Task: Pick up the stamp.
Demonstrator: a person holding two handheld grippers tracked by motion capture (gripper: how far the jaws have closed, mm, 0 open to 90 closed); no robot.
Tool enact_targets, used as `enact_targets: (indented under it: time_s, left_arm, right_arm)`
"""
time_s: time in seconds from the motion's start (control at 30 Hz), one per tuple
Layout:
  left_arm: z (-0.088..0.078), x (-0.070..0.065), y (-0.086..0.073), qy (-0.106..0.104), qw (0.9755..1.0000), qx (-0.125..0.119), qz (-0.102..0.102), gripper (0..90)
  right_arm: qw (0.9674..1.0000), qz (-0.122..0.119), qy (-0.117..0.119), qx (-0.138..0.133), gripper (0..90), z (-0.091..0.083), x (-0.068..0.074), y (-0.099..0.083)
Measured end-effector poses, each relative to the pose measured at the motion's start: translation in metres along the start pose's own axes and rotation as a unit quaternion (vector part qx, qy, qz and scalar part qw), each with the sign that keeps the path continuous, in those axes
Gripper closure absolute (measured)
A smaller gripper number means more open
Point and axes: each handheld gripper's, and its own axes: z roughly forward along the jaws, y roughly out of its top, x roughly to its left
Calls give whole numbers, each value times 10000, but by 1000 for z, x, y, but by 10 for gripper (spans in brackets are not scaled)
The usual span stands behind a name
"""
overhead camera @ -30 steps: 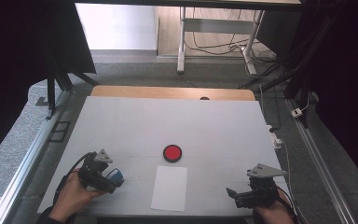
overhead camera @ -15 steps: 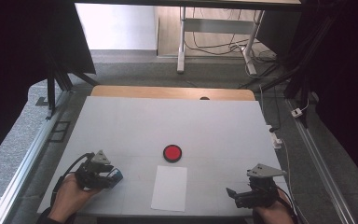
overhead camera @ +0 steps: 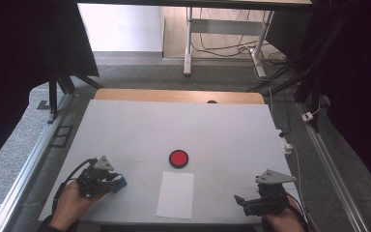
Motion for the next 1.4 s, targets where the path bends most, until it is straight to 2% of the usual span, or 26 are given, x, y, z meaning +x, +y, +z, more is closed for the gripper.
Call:
enact_targets:
  time_s: [0.1,0.23,0.4,0.5,0.57,0.67,0.9,1.07,1.2,1.4]
  left_arm:
    - [-1,1,0,-84,10000,-46,-3,703]
    - [-3,0,1,-146,9998,-114,103,704]
    - [-9,-3,3,-17,9995,-271,176,704]
    - [-13,-2,4,-89,9991,-404,84,704]
    - [-16,0,5,-216,9988,-441,-78,704]
    - [-19,1,6,-327,9978,-561,-139,704]
    - [-23,-4,11,-208,9983,-537,5,704]
    - [-29,-5,17,-182,9971,-733,35,704]
    - [-31,-7,25,-243,9960,-842,144,705]
    - [-32,-10,39,-510,9929,-1036,294,705]
  right_arm:
    - [10000,-5,-1,1,7,0,0,0]
    - [10000,0,-1,1,8,0,0,0]
    - [10000,-8,1,6,7,0,0,0]
    - [10000,-6,2,7,7,0,0,0]
    - [10000,-7,4,5,7,0,0,0]
    - [10000,-25,24,4,7,0,0,0]
    - [10000,-35,24,7,7,0,0,0]
    - [10000,-33,33,5,7,0,0,0]
    - [10000,-65,27,30,8,0,0,0]
    - [10000,-63,32,31,7,1,0,0]
